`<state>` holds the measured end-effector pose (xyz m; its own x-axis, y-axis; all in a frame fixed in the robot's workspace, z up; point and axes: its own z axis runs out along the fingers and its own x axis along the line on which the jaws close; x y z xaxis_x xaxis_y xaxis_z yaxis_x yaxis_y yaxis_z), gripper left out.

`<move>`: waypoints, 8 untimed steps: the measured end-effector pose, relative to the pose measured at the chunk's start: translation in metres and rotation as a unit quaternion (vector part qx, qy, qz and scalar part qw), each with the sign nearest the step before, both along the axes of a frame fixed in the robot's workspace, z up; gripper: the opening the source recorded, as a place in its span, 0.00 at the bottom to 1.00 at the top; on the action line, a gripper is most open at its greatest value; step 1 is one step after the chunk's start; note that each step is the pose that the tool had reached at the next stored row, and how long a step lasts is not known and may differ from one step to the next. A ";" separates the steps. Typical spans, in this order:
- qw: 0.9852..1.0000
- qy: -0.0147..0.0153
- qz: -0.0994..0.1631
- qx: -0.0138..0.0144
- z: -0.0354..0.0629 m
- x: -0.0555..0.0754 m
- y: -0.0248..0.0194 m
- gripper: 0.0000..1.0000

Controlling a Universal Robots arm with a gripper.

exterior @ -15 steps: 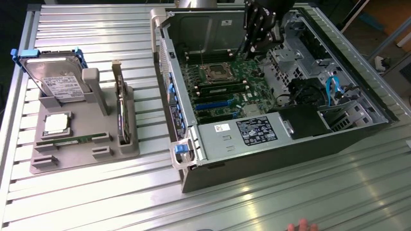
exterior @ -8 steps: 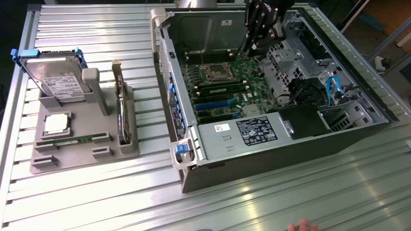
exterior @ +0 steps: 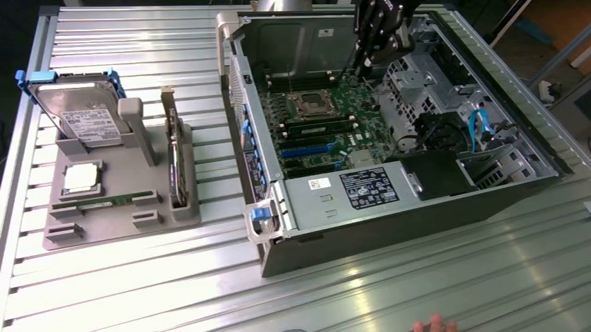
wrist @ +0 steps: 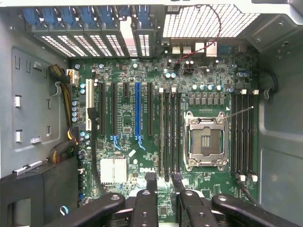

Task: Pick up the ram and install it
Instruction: 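Insert the ram into the slot, then press down the ram until it locks into place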

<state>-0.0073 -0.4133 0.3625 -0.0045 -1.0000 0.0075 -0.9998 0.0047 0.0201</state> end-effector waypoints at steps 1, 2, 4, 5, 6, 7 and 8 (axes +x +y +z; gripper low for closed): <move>1.000 0.000 0.000 0.000 0.0000 0.000 0.0000 0.26; 1.000 0.000 0.000 0.000 0.0000 0.000 0.0000 0.26; 1.000 0.000 0.000 0.000 0.0000 0.000 0.0000 0.26; 1.000 0.000 0.000 0.000 0.0000 0.000 0.0000 0.26; 1.000 0.000 0.000 0.000 0.0000 0.000 0.0000 0.26; 1.000 0.000 0.000 0.000 0.0000 0.000 0.0000 0.26; 1.000 0.000 0.000 0.000 0.0000 0.000 0.0000 0.26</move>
